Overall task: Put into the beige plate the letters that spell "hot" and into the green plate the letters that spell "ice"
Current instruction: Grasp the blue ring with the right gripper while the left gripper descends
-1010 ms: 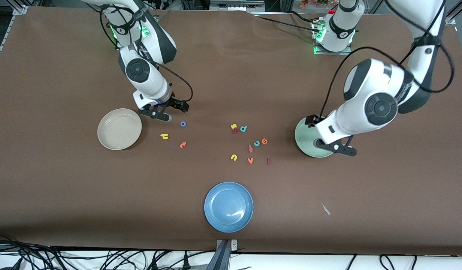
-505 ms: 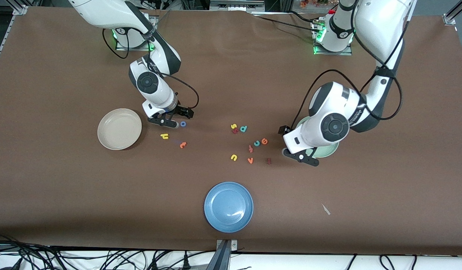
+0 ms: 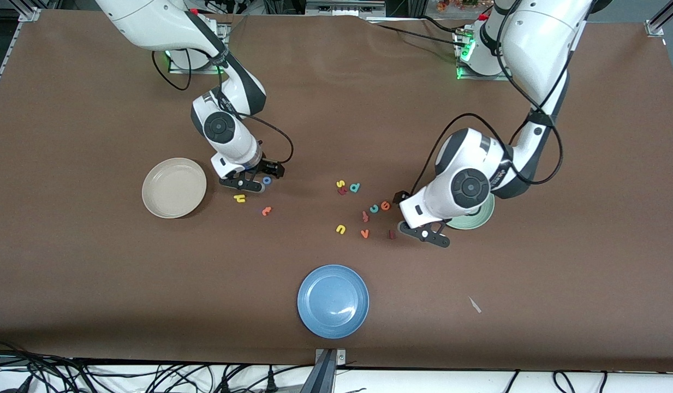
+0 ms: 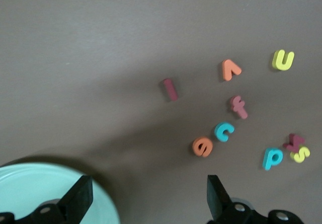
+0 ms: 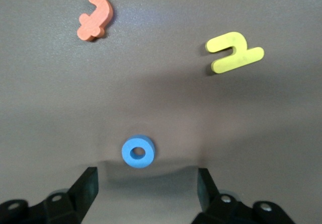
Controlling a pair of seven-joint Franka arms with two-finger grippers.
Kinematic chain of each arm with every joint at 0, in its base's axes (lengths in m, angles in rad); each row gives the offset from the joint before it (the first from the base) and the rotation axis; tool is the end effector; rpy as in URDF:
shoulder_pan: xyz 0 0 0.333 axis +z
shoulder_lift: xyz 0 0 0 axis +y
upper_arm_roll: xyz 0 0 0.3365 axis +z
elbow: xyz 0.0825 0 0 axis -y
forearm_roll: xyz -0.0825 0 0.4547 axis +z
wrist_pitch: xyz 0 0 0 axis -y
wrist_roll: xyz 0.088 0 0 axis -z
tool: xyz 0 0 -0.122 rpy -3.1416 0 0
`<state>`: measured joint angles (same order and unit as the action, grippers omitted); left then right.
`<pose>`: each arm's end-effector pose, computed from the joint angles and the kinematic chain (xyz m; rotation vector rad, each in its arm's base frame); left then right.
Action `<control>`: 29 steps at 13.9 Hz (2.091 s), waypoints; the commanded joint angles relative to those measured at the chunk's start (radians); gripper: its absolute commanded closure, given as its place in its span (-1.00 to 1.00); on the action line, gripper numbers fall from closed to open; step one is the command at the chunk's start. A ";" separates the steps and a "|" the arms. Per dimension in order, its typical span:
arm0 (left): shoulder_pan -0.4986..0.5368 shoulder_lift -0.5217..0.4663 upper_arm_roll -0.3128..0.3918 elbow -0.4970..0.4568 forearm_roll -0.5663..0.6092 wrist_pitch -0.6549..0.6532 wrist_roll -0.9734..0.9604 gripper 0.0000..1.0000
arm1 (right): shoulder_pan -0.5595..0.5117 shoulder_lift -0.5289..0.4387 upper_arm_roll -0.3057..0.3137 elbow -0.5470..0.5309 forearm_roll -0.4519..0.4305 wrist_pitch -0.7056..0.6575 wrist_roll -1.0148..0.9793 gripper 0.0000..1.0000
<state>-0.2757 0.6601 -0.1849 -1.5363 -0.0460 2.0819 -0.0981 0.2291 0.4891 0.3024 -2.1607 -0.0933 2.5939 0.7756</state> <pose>0.6896 -0.3266 0.2250 2.9798 -0.4590 -0.2161 0.5152 0.3161 0.1164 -3.0681 0.2997 0.1240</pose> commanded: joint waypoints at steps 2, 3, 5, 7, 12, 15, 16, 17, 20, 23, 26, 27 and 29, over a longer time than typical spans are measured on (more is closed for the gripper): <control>-0.011 0.049 0.010 0.027 -0.015 0.067 -0.060 -1.00 | -0.004 0.023 0.000 0.031 -0.031 0.003 -0.007 -0.58; -0.004 0.047 0.010 0.022 -0.012 0.067 -0.058 -1.00 | -0.002 0.025 0.000 0.035 -0.031 0.003 -0.009 -0.44; 0.004 0.046 0.013 0.018 -0.011 0.063 -0.051 -1.00 | -0.002 0.025 0.000 0.038 -0.033 0.002 -0.009 -0.28; 0.004 0.046 0.013 0.018 -0.011 0.063 -0.057 -1.00 | -0.001 0.026 0.000 0.038 -0.034 0.002 -0.009 -0.14; -0.022 0.069 0.015 0.002 -0.011 0.072 -0.077 -1.00 | -0.001 0.051 0.000 0.054 -0.049 0.003 -0.007 0.07; -0.017 0.073 0.016 0.002 -0.011 0.073 -0.075 -1.00 | -0.001 0.052 0.000 0.061 -0.051 0.003 -0.009 0.23; -0.014 0.073 0.016 0.002 -0.011 0.073 -0.075 -1.00 | -0.001 0.052 0.000 0.064 -0.051 0.003 -0.007 0.29; -0.013 0.073 0.016 0.002 -0.011 0.072 -0.075 -1.00 | -0.001 0.052 0.000 0.065 -0.051 0.002 -0.007 0.33; -0.013 0.073 0.016 0.002 -0.011 0.072 -0.075 -1.00 | -0.001 0.052 0.000 0.065 -0.051 0.003 -0.007 0.41; -0.028 0.082 0.016 0.008 -0.014 0.075 -0.087 -1.00 | 0.001 0.052 0.000 0.079 -0.051 0.000 -0.006 0.50; -0.030 0.113 0.016 0.018 -0.012 0.140 -0.133 -1.00 | 0.001 0.057 0.000 0.088 -0.051 0.000 -0.009 0.59; -0.026 0.130 0.016 0.018 -0.014 0.174 -0.133 -1.00 | 0.001 0.057 0.000 0.091 -0.051 0.000 -0.009 0.59; -0.031 0.144 0.016 0.018 -0.012 0.217 -0.135 -1.00 | 0.001 0.057 0.000 0.094 -0.051 -0.001 -0.010 0.62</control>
<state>-0.2984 0.7753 -0.1735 -1.5420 -0.0460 2.2659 -0.2255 0.2291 0.5291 0.3000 -2.0891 -0.1256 2.5924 0.7703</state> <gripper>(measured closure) 0.000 0.722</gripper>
